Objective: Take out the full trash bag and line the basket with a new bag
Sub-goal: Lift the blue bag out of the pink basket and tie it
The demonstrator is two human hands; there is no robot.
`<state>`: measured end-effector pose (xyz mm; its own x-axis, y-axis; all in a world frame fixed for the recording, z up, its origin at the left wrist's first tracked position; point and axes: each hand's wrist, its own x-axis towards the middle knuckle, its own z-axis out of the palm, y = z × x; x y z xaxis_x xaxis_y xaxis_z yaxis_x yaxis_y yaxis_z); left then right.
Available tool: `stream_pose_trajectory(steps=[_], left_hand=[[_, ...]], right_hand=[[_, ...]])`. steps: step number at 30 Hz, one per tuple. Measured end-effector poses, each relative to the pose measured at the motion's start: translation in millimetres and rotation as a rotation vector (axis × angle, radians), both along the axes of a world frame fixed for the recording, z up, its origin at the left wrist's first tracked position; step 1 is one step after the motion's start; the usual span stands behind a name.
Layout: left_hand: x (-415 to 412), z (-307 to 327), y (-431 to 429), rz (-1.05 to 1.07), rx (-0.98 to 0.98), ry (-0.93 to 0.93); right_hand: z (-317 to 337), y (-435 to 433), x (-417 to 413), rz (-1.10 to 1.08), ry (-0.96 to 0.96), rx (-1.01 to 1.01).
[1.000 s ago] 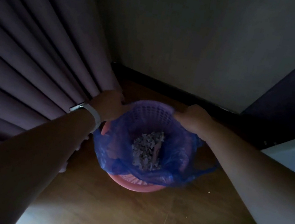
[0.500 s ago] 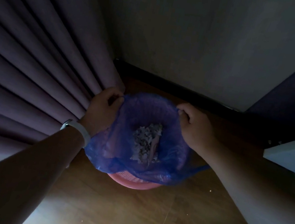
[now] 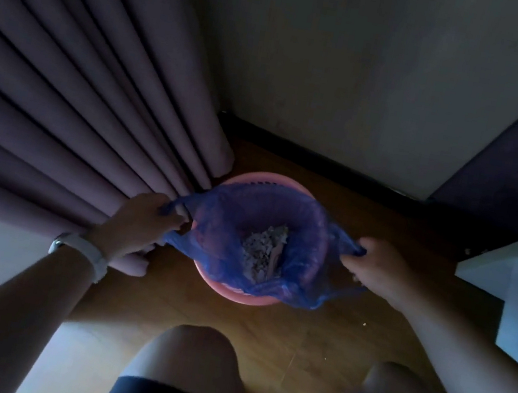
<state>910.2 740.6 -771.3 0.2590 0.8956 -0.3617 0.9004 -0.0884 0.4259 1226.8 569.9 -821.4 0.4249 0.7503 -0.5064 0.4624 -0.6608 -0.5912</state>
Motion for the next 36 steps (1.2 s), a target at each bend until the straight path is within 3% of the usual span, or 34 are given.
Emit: stream_pose_trajectory(steps=[12,16,26,33,36], left_hand=[[43,47,-23,0.147,0.219,-0.631],[46,90,-20,0.117,0.247,-0.709],[39,308,-60,0.231,0.009,-0.810],[25,487,-86,0.209,-0.019,-0.960],[20,555,-104,0.157,-0.017,-0.985]], right_hand=[[88,12,-27,0.019,-0.013,0.459],[133,20,-47,-0.008,0.031,0.526],[347,11,-82,-0.016,0.072,0.547],[519,-10,-92,0.009,0.026,0.587],[585,-21,-99,0.037,-0.004,0.692]])
